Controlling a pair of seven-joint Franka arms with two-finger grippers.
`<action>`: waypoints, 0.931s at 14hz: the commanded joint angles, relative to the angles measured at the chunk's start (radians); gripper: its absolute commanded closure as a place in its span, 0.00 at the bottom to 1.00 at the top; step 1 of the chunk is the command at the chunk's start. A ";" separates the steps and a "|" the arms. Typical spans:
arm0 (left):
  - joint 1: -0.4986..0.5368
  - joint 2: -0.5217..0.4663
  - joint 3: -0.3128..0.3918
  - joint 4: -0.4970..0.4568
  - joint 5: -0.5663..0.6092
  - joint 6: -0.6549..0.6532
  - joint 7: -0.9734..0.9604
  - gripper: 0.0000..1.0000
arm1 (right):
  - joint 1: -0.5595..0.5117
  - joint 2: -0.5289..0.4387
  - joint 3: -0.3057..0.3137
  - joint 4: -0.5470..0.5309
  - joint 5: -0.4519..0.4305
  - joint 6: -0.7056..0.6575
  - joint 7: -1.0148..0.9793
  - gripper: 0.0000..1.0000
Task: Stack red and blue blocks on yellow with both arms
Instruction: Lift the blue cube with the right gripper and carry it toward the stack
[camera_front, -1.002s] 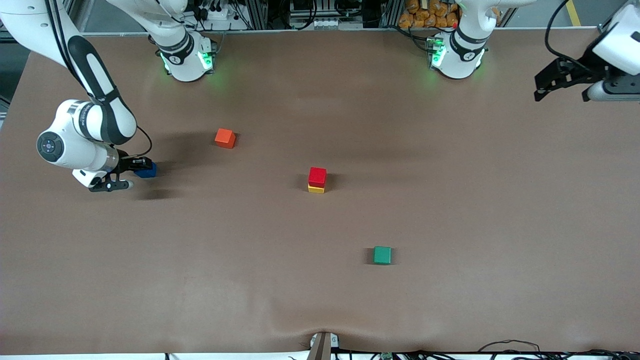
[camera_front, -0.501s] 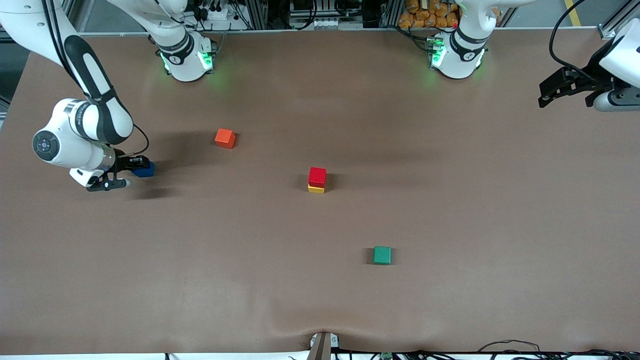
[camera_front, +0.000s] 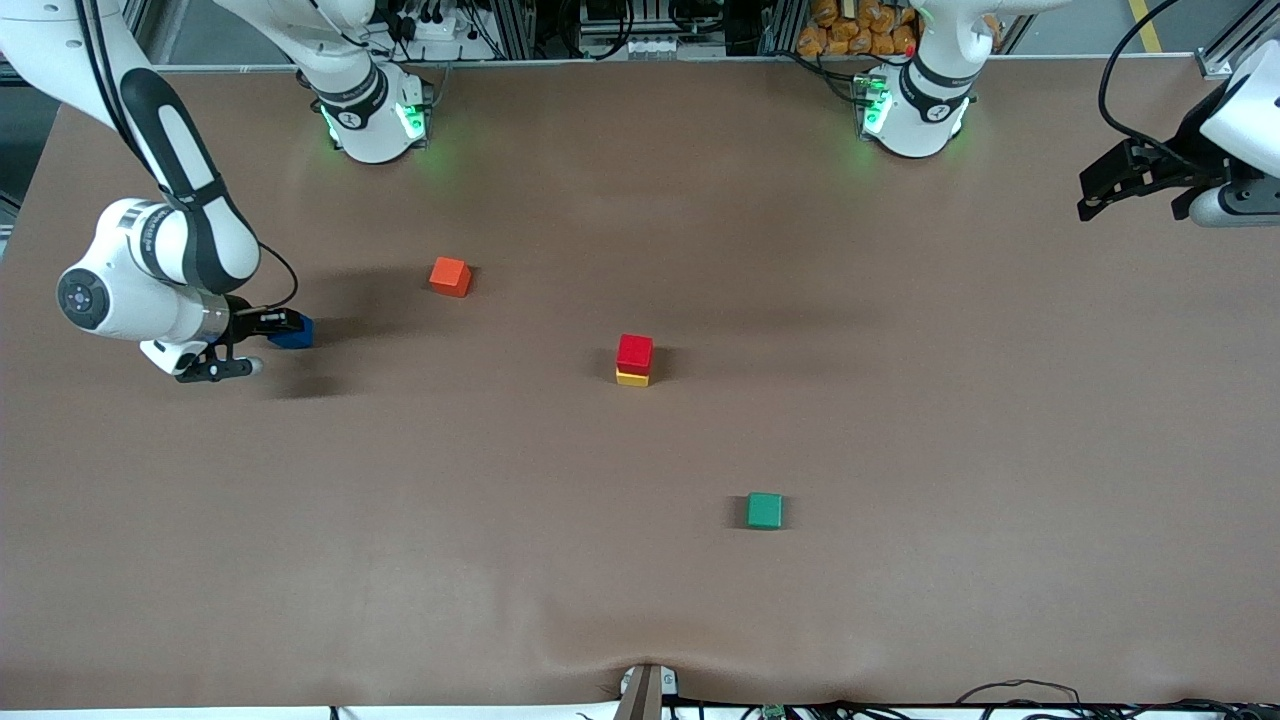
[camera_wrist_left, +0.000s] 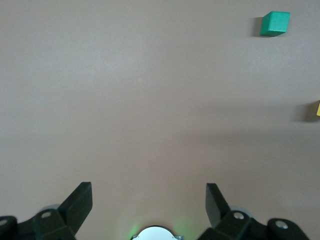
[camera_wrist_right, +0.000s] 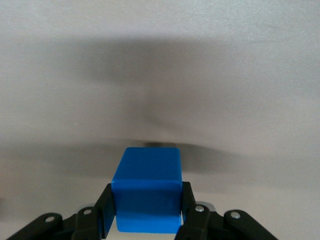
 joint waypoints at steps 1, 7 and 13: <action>0.012 0.002 -0.002 0.007 0.008 -0.002 0.006 0.00 | 0.018 -0.031 0.005 0.040 0.020 -0.077 -0.021 1.00; 0.023 -0.018 -0.006 0.005 0.003 -0.042 0.010 0.00 | 0.070 -0.071 0.008 0.280 0.020 -0.394 -0.011 1.00; 0.023 -0.021 -0.009 -0.004 0.003 -0.045 0.009 0.00 | 0.113 -0.071 0.009 0.537 0.043 -0.653 0.067 1.00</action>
